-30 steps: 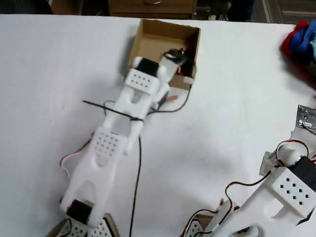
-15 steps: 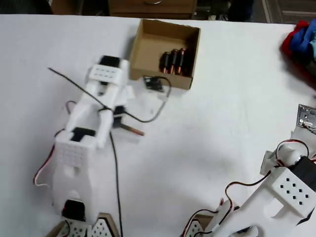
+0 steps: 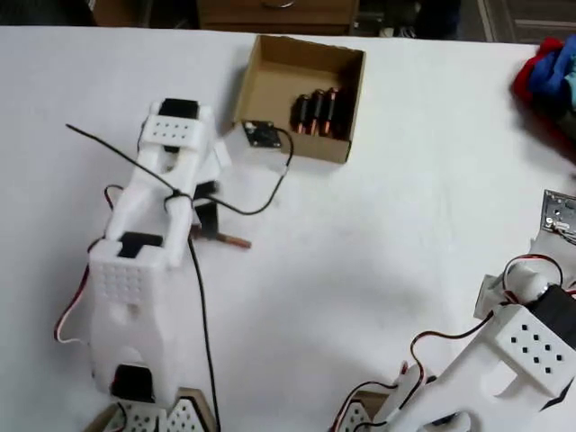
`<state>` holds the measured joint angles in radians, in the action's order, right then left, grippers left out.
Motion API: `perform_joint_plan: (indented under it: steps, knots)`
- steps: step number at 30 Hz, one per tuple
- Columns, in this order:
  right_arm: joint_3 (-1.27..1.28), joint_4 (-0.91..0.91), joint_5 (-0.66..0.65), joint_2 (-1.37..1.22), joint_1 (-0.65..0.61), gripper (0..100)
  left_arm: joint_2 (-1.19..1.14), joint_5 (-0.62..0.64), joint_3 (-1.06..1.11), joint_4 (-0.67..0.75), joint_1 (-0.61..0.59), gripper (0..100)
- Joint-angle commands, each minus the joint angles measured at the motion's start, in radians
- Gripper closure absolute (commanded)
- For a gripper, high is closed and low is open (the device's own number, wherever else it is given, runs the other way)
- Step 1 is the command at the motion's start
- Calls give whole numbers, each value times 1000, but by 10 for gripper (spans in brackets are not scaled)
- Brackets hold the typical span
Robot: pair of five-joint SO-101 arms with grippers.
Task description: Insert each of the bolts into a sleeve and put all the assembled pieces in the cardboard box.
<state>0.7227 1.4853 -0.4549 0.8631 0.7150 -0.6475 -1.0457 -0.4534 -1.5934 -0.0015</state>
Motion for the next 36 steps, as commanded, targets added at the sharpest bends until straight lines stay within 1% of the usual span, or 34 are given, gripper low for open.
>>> perform_joint_plan:
  steps: [1, 3, 5, 8, 9, 11, 13, 15, 16, 18, 21, 24, 27, 32, 36]
  knots:
    - [-6, -8, 3, 22, 1, 974, 78, 83, -15, 5, -6, 786]
    - [-6, -12, 3, 22, 1, 974, 80, 235, -53, -97, -2, 821]
    - [-6, -13, 3, 22, 1, 974, 84, 456, -84, -204, 20, 847]
    - [-6, -15, 3, 22, -1, 974, 114, 845, -56, -193, 11, 886]
    - [-6, -15, 3, 22, -1, 974, 123, 953, -42, -193, 9, 897]
    - [-6, -15, 3, 22, -1, 974, 135, 1115, -22, -193, 15, 904]
    - [-6, -15, 3, 22, -1, 974, 132, 1237, -8, -192, 26, 902]
    - [-6, -15, 3, 22, -1, 974, 130, 1332, 27, -187, 44, 902]
    - [-6, -15, 3, 22, -1, 974, 130, 1369, 53, -186, 57, 902]
    - [-6, -15, 3, 22, -1, 974, 130, 1401, 102, -184, 83, 902]
    - [-6, -13, 3, 22, -1, 974, 129, 1407, 143, -175, 110, 902]
    - [-5, -13, 3, 22, -1, 974, 127, 1407, 154, -123, 106, 902]
    - [-5, -10, 3, 22, 1, 974, 87, 1410, 147, -98, 98, 902]
    - [-5, -10, 3, 22, 1, 974, -34, 1481, 142, -61, 97, 902]
    - [-5, -12, 3, 22, 1, 974, -129, 1485, 54, -51, 97, 902]
